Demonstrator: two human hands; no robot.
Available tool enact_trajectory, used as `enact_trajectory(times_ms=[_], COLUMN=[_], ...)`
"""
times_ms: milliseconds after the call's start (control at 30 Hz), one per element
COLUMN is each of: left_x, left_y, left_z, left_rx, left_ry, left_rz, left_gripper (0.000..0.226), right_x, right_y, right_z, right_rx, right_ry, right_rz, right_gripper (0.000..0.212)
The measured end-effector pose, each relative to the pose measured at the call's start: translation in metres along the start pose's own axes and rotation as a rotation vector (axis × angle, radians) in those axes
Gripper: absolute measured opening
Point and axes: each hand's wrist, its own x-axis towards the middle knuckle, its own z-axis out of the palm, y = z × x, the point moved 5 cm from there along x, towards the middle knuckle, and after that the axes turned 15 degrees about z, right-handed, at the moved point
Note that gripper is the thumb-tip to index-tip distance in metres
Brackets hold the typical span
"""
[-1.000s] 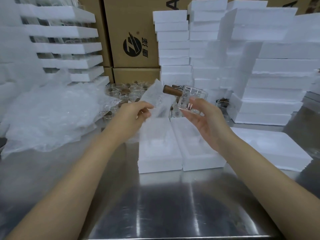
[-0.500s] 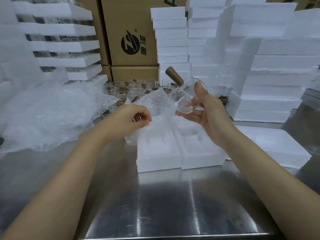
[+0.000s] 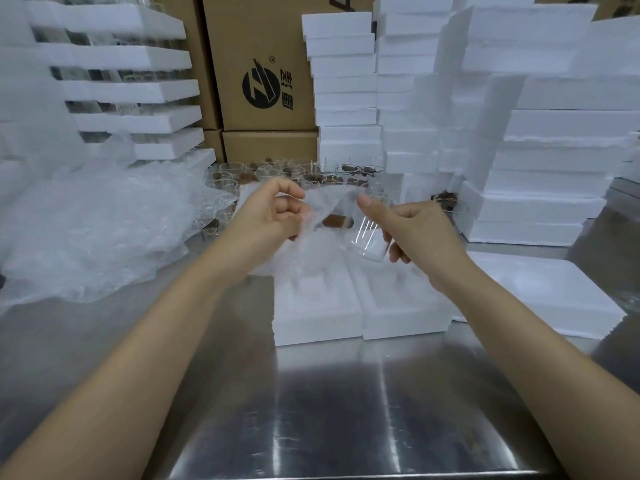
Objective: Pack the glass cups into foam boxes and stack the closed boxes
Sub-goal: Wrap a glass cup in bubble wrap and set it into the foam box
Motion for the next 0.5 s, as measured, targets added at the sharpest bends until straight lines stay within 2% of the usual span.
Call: enact_trajectory(times_ms=[133,367,433,500], left_x=[-0.004,-0.009,-0.010,-0.008], left_y=[0.005,0.019,0.024,0.029], left_z=[0.017,0.018,0.023,0.023], left_rx=[-0.009,-0.214,-0.203,-0.162], left_ry=[-0.150,-0.230,-0.223,-0.122], left_rz=[0.018,-0.026,0.028,0.117], left_gripper=[0.034,0.040,0.029,0.023], right_x=[0.002,0.003,0.001,-0.002], right_y=[0.002,0.010,0.010,0.007], right_z=[0.005,0.013,0.018,0.025], right_rx=[0.138,0.571,0.620,0.648], right_ry=[-0.096,-0.259,-0.312,-0.372], right_rz=[0.088,0.232,0.229,0.217], right_gripper=[0.061,0.048,0.046,0.046])
